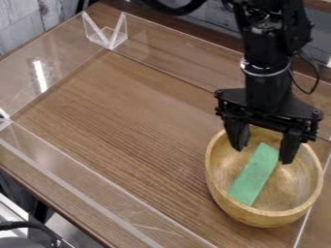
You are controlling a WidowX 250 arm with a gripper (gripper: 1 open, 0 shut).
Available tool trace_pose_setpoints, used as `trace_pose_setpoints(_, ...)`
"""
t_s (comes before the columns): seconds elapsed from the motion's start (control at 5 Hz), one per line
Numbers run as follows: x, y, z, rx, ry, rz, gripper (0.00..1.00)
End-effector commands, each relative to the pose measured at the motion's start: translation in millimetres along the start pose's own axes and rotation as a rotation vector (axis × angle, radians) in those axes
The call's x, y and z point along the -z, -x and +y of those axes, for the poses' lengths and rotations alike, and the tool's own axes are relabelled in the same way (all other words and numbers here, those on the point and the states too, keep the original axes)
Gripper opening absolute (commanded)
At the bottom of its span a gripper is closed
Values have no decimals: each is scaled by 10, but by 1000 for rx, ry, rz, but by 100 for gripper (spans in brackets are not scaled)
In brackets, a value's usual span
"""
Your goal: Put the green block in the brown bowl
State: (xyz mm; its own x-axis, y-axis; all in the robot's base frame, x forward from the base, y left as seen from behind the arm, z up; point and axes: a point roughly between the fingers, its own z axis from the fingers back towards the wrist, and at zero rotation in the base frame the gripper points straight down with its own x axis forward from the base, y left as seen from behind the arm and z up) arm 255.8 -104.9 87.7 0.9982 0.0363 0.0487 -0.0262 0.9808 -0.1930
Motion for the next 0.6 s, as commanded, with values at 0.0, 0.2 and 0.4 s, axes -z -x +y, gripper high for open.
trace_pose_setpoints(0.0, -163, -114, 55, -8, 11, -34, 100)
trace_pose_setpoints(0.2, -237, -163, 160, -21, 4, -31, 100)
trace_pose_setpoints(0.4, -396, -273, 398, -43, -22, -48, 100)
